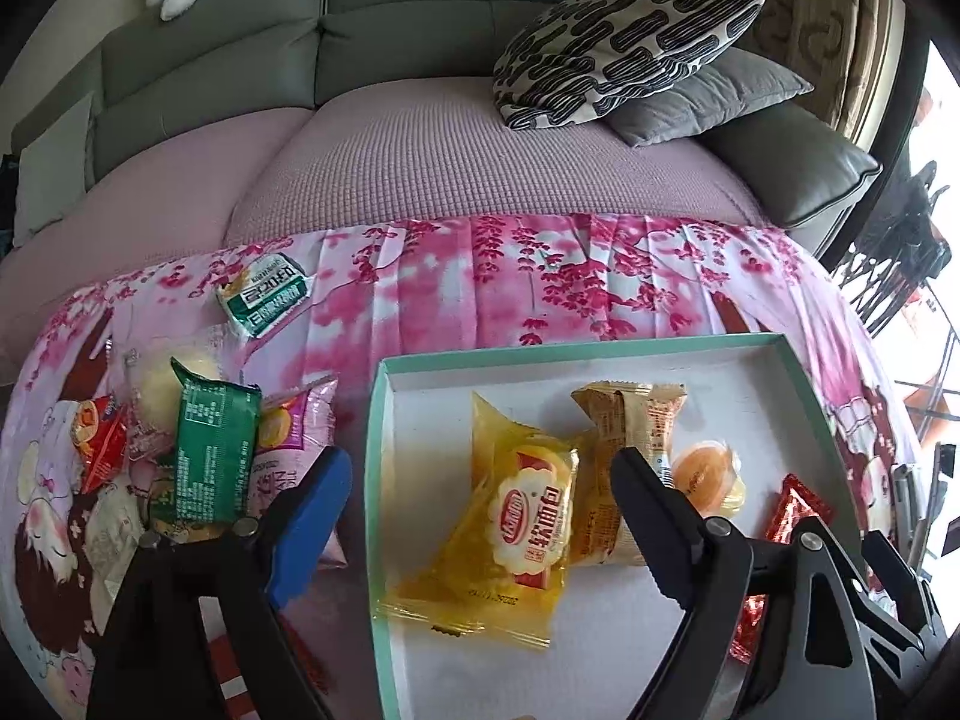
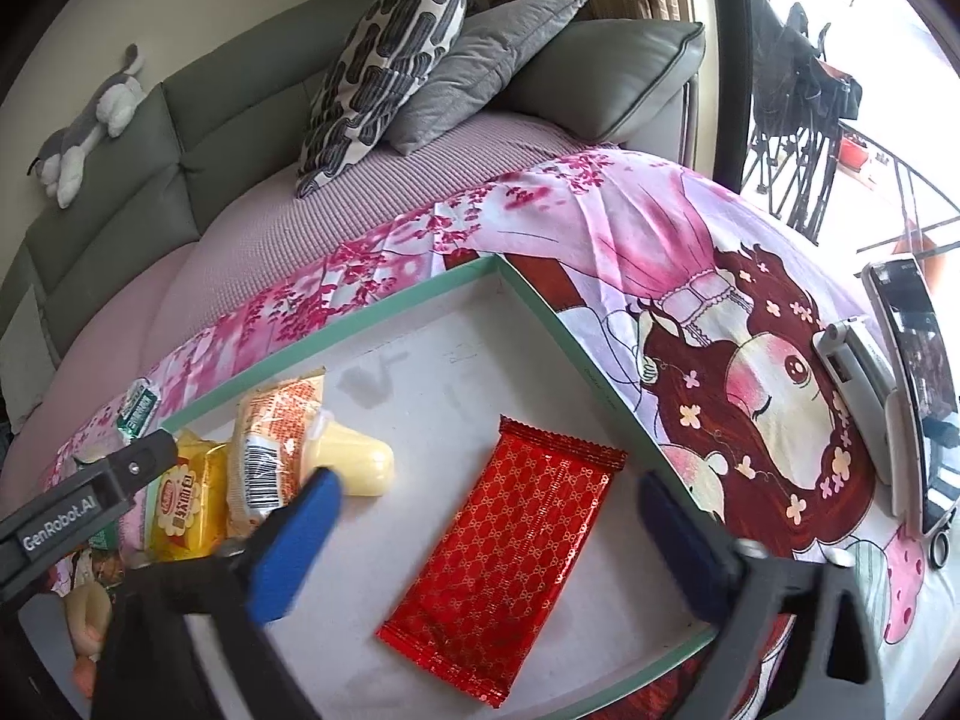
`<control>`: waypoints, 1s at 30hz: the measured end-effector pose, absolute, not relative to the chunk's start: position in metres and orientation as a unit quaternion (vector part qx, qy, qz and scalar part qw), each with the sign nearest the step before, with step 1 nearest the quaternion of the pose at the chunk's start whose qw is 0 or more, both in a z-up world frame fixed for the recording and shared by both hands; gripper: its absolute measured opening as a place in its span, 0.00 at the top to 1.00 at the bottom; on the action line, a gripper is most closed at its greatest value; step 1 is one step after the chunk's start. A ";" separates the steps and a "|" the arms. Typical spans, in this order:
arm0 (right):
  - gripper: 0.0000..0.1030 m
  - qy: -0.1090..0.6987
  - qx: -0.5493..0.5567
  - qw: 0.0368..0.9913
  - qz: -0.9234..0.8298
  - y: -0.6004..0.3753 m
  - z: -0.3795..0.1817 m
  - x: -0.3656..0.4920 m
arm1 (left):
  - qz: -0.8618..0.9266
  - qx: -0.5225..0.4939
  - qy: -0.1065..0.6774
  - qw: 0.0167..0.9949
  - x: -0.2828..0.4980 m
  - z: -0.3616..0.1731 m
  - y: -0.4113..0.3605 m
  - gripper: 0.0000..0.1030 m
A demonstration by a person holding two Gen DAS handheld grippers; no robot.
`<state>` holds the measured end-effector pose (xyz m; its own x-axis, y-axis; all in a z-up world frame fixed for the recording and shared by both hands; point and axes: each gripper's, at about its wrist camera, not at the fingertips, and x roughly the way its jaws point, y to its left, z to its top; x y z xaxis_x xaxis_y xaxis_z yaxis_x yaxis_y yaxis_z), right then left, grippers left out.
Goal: Organize snacks
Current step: 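Withdraw both open tools from the tray toward the snack pile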
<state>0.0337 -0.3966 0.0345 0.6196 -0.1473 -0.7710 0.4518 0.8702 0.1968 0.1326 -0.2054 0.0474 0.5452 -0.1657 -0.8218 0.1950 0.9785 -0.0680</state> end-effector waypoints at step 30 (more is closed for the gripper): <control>0.00 0.429 0.189 0.871 -0.149 -0.367 0.044 0.033 | -0.065 -0.011 0.474 0.878 0.101 0.057 -0.131 0.14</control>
<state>0.0328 -0.3666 0.0441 0.5876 -0.0971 -0.8033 0.4208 0.8846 0.2010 0.1010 -0.1305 0.0575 0.5414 -0.1250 -0.8314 0.1049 0.9912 -0.0807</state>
